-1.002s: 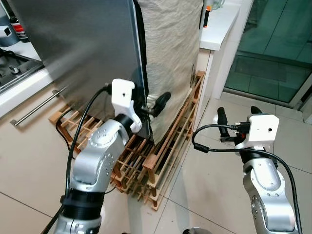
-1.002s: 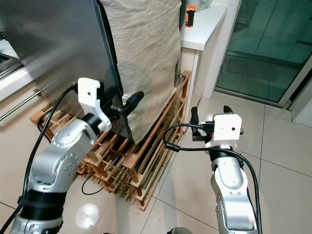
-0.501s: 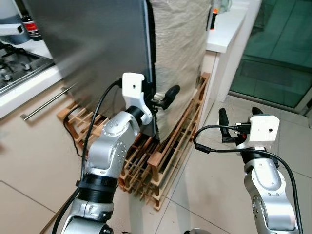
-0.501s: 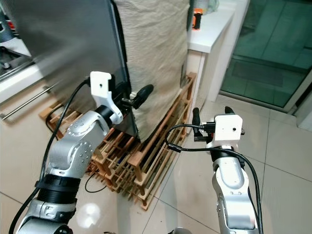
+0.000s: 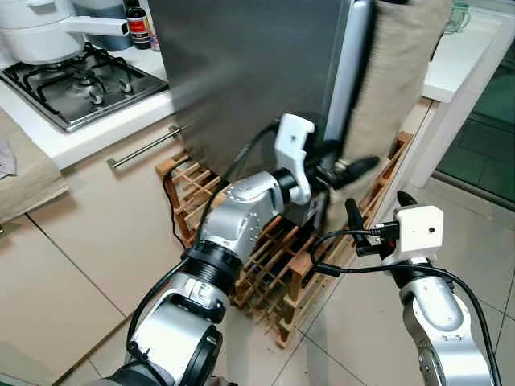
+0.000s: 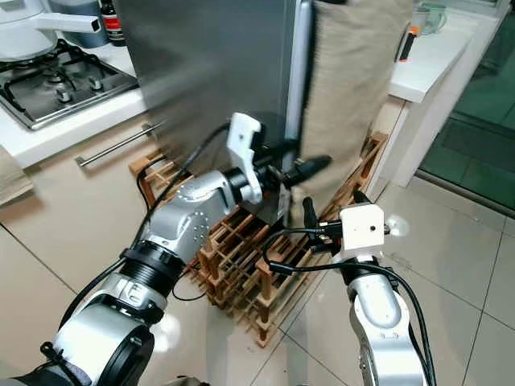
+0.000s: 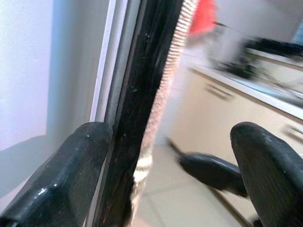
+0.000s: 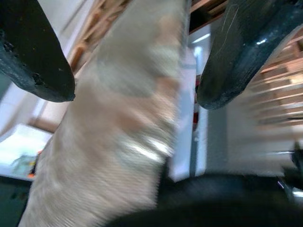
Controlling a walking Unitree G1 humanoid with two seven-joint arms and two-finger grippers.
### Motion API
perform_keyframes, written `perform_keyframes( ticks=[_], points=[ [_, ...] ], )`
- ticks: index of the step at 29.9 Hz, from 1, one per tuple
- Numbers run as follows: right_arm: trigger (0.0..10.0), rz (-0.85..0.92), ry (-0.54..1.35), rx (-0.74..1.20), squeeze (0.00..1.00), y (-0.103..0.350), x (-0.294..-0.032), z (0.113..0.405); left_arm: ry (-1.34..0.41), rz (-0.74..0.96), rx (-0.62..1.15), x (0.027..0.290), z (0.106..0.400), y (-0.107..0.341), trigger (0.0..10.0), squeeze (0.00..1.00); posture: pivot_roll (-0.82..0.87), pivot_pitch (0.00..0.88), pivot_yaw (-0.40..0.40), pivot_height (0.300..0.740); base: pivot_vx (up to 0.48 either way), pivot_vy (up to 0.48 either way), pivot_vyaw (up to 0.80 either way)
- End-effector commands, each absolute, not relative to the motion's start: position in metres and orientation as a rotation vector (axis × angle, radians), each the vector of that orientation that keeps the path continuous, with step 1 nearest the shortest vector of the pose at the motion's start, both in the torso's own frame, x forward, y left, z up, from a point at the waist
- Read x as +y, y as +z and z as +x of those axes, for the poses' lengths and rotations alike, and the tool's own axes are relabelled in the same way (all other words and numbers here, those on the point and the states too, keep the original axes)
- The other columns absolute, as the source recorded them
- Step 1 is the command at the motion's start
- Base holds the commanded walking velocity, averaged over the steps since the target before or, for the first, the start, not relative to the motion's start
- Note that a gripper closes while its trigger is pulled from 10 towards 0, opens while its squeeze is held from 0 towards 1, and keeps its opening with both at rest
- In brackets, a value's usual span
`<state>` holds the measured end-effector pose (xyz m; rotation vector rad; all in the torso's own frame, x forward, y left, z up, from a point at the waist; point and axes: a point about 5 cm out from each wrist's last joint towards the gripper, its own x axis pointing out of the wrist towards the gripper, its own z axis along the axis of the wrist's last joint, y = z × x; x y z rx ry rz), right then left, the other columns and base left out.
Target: Restocking fridge
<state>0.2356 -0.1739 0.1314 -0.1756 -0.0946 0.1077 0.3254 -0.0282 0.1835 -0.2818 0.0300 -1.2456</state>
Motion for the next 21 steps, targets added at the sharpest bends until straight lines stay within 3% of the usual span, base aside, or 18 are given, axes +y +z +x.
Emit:
perform_keyframes(
  ticks=[1, 10, 14, 15, 18, 20, 21],
  points=[
    [10.0, -0.213, 0.107, -0.091, 0.00, 0.134, -0.177, 0.231, -1.536, -0.485, -0.085, -0.112, 0.271, 0.232, 10.0, 0.00, -0.29, 0.000, 0.049, 0.740, 0.000, 0.000, 0.00],
    [10.0, -0.242, 0.127, -0.055, 0.00, 0.135, -0.178, 0.223, -1.468, -0.518, -0.131, -0.081, 0.288, 0.232, 10.0, 0.00, -0.26, 0.002, 0.026, 0.740, 0.000, 0.000, 0.00],
    [10.0, -0.258, 0.114, -0.085, 0.00, 0.137, -0.178, 0.224, -1.347, -0.454, -0.133, -0.041, 0.298, 0.220, 10.0, 0.00, -0.24, 0.005, 0.033, 0.740, 0.000, 0.000, 0.00],
    [10.0, -0.251, 0.102, -0.111, 0.00, 0.141, -0.177, 0.227, -1.248, -0.373, -0.132, -0.019, 0.305, 0.211, 10.0, 0.00, -0.23, 0.006, 0.043, 0.740, 0.000, 0.000, 0.00],
    [10.0, -0.169, 0.039, -0.130, 0.00, 0.146, -0.179, 0.236, -1.013, -0.342, -0.117, 0.031, 0.320, 0.197, 10.0, 0.00, -0.21, 0.009, 0.051, 0.740, 0.000, 0.000, 0.00],
    [10.0, -0.145, 0.026, -0.130, 0.00, 0.147, -0.180, 0.238, -0.963, -0.344, -0.112, 0.042, 0.322, 0.194, 10.0, 0.00, -0.21, 0.009, 0.051, 0.740, 0.000, 0.000, 0.00],
    [10.0, -0.113, 0.009, -0.122, 0.00, 0.146, -0.182, 0.242, -0.889, -0.360, -0.115, 0.059, 0.324, 0.192, 10.0, 0.00, -0.21, 0.009, 0.051, 0.740, 0.000, 0.000, 0.00]
  ],
)
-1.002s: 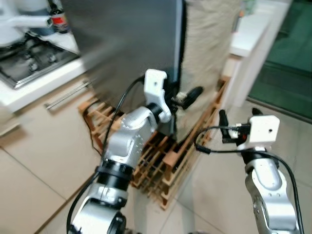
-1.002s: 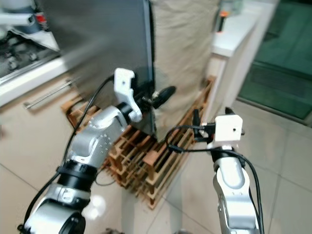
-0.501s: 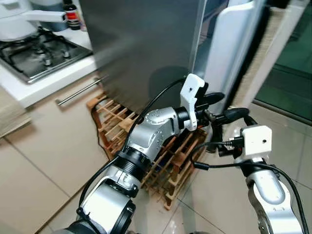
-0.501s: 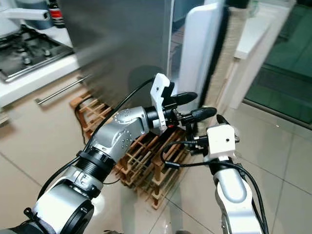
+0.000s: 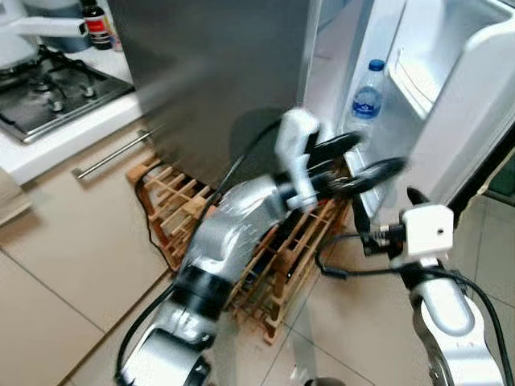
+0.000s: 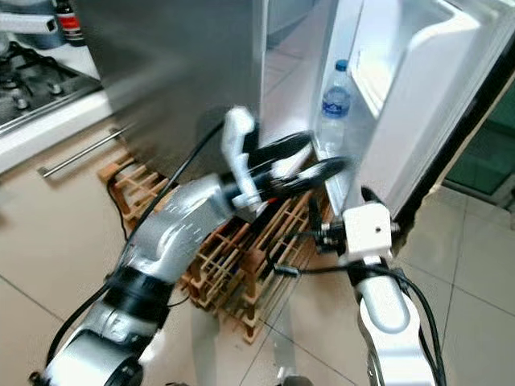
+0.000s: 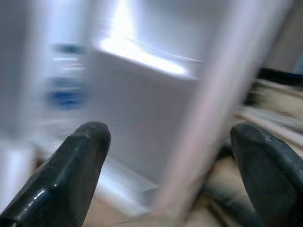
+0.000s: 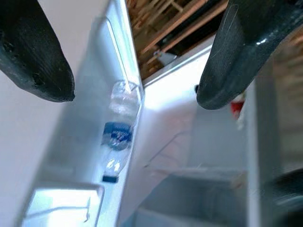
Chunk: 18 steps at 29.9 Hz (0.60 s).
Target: Restocking fridge
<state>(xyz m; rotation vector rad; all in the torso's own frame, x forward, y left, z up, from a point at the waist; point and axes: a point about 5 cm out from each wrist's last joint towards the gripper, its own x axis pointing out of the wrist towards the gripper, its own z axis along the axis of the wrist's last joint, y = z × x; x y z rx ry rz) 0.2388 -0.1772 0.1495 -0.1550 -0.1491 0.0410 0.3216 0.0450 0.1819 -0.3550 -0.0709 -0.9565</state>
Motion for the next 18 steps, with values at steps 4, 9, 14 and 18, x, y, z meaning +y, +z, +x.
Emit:
perform_keyframes(
  ticks=[4, 9, 14, 18],
  points=[
    [10.0, -0.027, -0.012, -0.109, 0.00, 0.142, -0.182, 0.255, -0.648, -0.347, -0.166, 0.120, 0.316, 0.191, 10.0, 0.00, -0.14, 0.006, 0.056, 0.740, 0.000, 0.000, 0.00],
    [10.0, 0.013, -0.007, -0.097, 0.00, 0.141, -0.179, 0.266, -0.527, -0.318, -0.195, 0.162, 0.298, 0.197, 10.0, 0.00, -0.10, 0.007, 0.056, 0.740, 0.000, 0.000, 0.00],
    [10.0, 0.033, 0.061, -0.094, 0.00, 0.141, -0.166, 0.272, -0.387, -0.259, -0.183, 0.184, 0.286, 0.191, 10.0, 0.00, -0.07, 0.002, 0.049, 0.740, 0.000, 0.000, 0.26],
    [10.0, 0.040, 0.230, -0.093, 0.00, 0.145, -0.140, 0.277, -0.241, -0.250, -0.154, 0.175, 0.283, 0.176, 10.0, 0.00, -0.06, 0.000, 0.035, 0.740, 0.000, 0.000, 0.70]
  ],
)
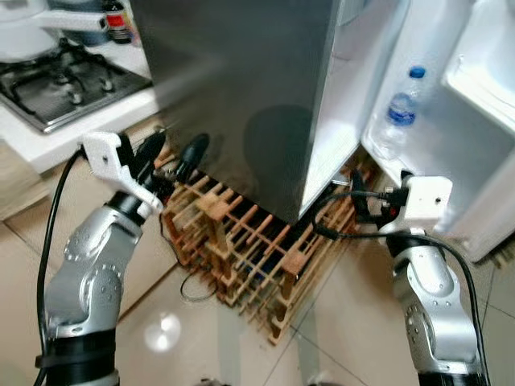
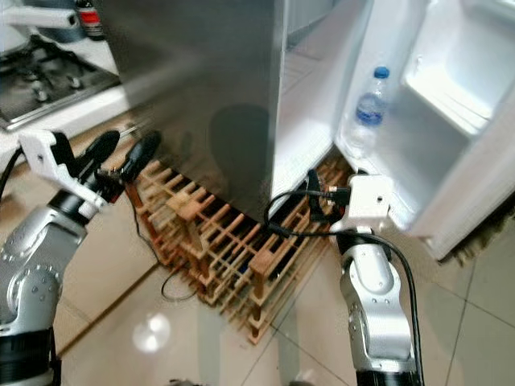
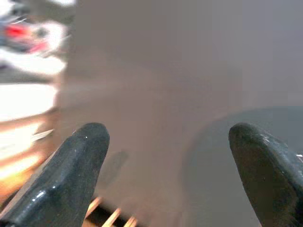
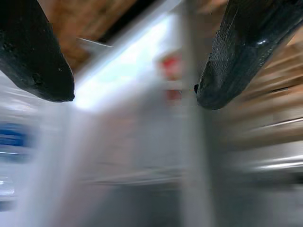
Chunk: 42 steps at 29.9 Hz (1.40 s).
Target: Restocking fridge
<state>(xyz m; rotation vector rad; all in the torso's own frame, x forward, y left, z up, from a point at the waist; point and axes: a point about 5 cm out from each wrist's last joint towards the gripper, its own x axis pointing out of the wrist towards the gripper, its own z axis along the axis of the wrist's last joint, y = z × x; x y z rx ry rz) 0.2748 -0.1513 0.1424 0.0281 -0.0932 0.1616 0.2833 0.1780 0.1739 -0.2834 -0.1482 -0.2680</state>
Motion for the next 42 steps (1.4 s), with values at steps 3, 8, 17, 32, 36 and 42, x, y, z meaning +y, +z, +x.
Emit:
perform_keyframes(
  ticks=[3, 8, 17, 32, 36, 42],
  points=[
    [10.0, 0.039, 0.289, -0.092, 0.00, 0.147, -0.133, 0.279, -0.244, -0.233, -0.145, 0.164, 0.279, 0.172, 10.0, 0.00, -0.07, 0.000, 0.027, 0.740, 0.000, 0.000, 0.69],
    [10.0, 0.032, 0.312, -0.090, 0.00, 0.149, -0.132, 0.281, -0.248, -0.228, -0.173, 0.160, 0.275, 0.172, 10.0, 0.00, -0.07, 0.000, 0.017, 0.740, 0.000, -0.094, 0.69],
    [10.0, 0.008, 0.324, -0.101, 0.00, 0.152, -0.135, 0.282, -0.092, -0.120, -0.114, 0.153, 0.293, 0.162, 10.0, 0.00, -0.10, 0.000, 0.019, 0.740, 0.143, -0.399, 0.68],
    [10.0, -0.097, 0.106, -0.062, 0.00, 0.134, -0.178, 0.271, 0.051, -0.116, -0.054, 0.163, 0.308, 0.154, 10.0, 0.00, -0.13, 0.000, 0.036, 0.740, 0.280, -0.017, 0.29],
    [10.0, -0.146, -0.029, -0.022, 0.00, 0.120, -0.207, 0.257, 0.026, -0.117, -0.064, 0.158, 0.308, 0.154, 10.0, 0.00, -0.13, 0.000, 0.036, 0.740, 0.000, 0.000, 0.00],
    [10.0, -0.138, -0.027, -0.006, 0.00, 0.116, -0.213, 0.245, 0.014, -0.137, -0.083, 0.155, 0.307, 0.154, 10.0, 0.00, -0.16, 0.000, 0.036, 0.740, 0.000, 0.000, 0.00]
  ],
)
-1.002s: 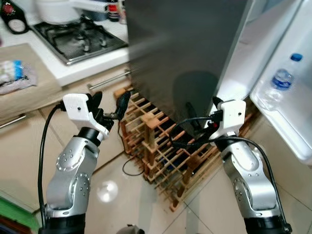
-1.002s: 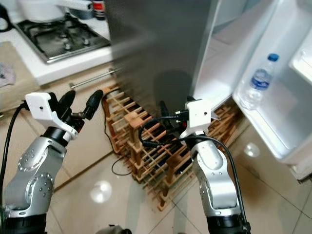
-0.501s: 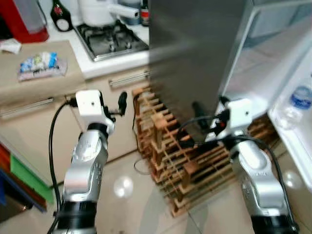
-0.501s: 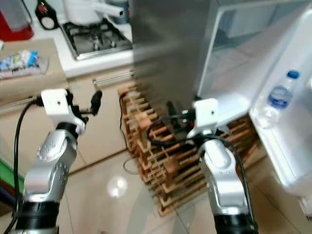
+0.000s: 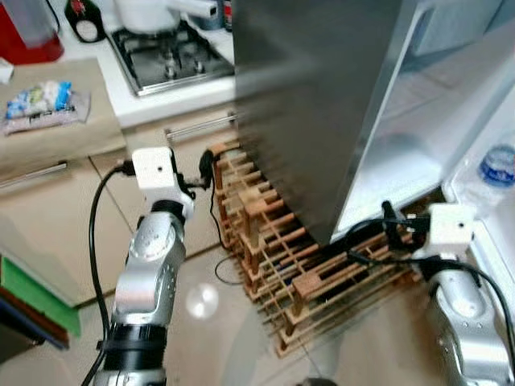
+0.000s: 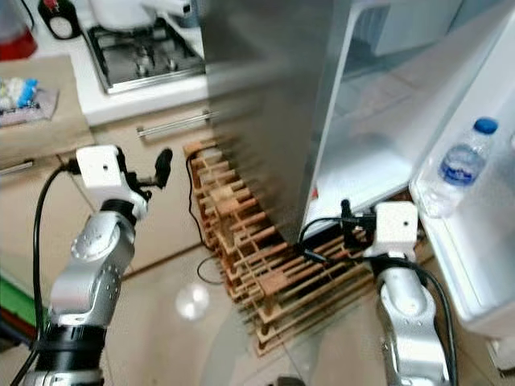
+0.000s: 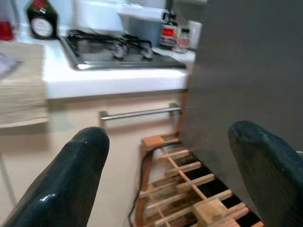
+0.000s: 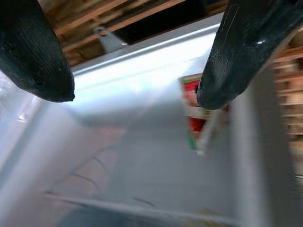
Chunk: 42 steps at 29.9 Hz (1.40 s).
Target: Restocking fridge
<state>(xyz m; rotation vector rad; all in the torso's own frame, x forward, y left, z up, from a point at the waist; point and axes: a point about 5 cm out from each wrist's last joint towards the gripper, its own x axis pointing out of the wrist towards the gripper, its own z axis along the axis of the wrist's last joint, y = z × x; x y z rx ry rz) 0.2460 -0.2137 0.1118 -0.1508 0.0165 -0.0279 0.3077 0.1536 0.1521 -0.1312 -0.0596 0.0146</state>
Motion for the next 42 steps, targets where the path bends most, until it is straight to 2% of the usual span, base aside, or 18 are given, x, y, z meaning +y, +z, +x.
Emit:
perform_keyframes(
  ticks=[1, 7, 14, 24, 29, 30, 31, 32, 33, 36, 39, 40, 41, 42],
  points=[
    [10.0, -0.138, -0.033, -0.006, 0.00, 0.116, -0.214, 0.244, 0.009, -0.131, -0.089, 0.155, 0.306, 0.155, 10.0, 0.00, -0.16, 0.000, 0.037, 0.740, 0.000, 0.000, 0.00],
    [10.0, -0.134, -0.141, -0.004, 0.00, 0.116, -0.234, 0.245, 0.017, -0.141, -0.110, 0.158, 0.304, 0.157, 10.0, 0.00, -0.16, 0.000, 0.035, 0.740, 0.000, -0.100, 0.00],
    [10.0, -0.155, -0.199, 0.007, 0.00, 0.115, -0.247, 0.246, 0.010, -0.130, -0.111, 0.157, 0.305, 0.157, 10.0, 0.00, -0.16, 0.000, 0.033, 0.740, 0.000, -0.478, 0.00],
    [10.0, -0.173, -0.313, 0.017, 0.00, 0.116, -0.265, 0.246, 0.035, -0.132, -0.111, 0.158, 0.307, 0.157, 10.0, 0.00, -0.16, 0.000, 0.034, 0.740, 0.000, 0.000, 0.00],
    [10.0, -0.188, -0.471, 0.055, 0.00, 0.117, -0.300, 0.244, 0.029, -0.138, -0.108, 0.156, 0.308, 0.156, 10.0, 0.00, -0.17, 0.000, 0.036, 0.740, 0.000, 0.000, 0.00],
    [10.0, -0.188, -0.471, 0.055, 0.00, 0.117, -0.300, 0.244, 0.029, -0.138, -0.108, 0.156, 0.308, 0.156, 10.0, 0.00, -0.17, 0.000, 0.036, 0.740, 0.000, 0.000, 0.00],
    [10.0, -0.220, -0.559, 0.072, 0.00, 0.119, -0.316, 0.243, 0.027, -0.138, -0.106, 0.156, 0.308, 0.156, 10.0, 0.00, -0.17, 0.000, 0.039, 0.740, 0.000, 0.000, 0.00],
    [10.0, -0.220, -0.559, 0.072, 0.00, 0.119, -0.316, 0.243, 0.027, -0.138, -0.106, 0.156, 0.308, 0.156, 10.0, 0.00, -0.17, 0.000, 0.039, 0.740, 0.000, 0.000, 0.00],
    [10.0, -0.249, -0.633, 0.064, 0.00, 0.126, -0.329, 0.243, 0.028, -0.138, -0.102, 0.156, 0.308, 0.156, 10.0, 0.00, -0.17, 0.000, 0.040, 0.740, 0.000, 0.000, 0.00],
    [10.0, -0.274, -0.555, -0.009, 0.00, 0.140, -0.314, 0.251, 0.028, -0.136, -0.102, 0.156, 0.308, 0.156, 10.0, 0.00, -0.17, 0.000, 0.041, 0.740, 0.000, 0.000, 0.00],
    [10.0, -0.257, -0.368, -0.088, 0.00, 0.153, -0.276, 0.262, 0.028, -0.133, -0.101, 0.157, 0.309, 0.156, 10.0, 0.00, -0.17, 0.000, 0.041, 0.740, 0.000, 0.000, 0.00],
    [10.0, -0.213, -0.257, -0.126, 0.00, 0.157, -0.253, 0.266, 0.029, -0.131, -0.101, 0.157, 0.309, 0.156, 10.0, 0.00, -0.17, 0.000, 0.042, 0.740, 0.000, 0.000, 0.00],
    [10.0, -0.213, -0.257, -0.126, 0.00, 0.157, -0.253, 0.266, 0.029, -0.131, -0.101, 0.157, 0.309, 0.156, 10.0, 0.00, -0.17, 0.000, 0.042, 0.740, 0.000, 0.000, 0.00],
    [10.0, -0.195, -0.204, -0.144, 0.00, 0.159, -0.241, 0.267, 0.030, -0.131, -0.100, 0.157, 0.310, 0.156, 10.0, 0.00, -0.17, 0.000, 0.042, 0.740, 0.000, 0.000, 0.00]
  ],
)
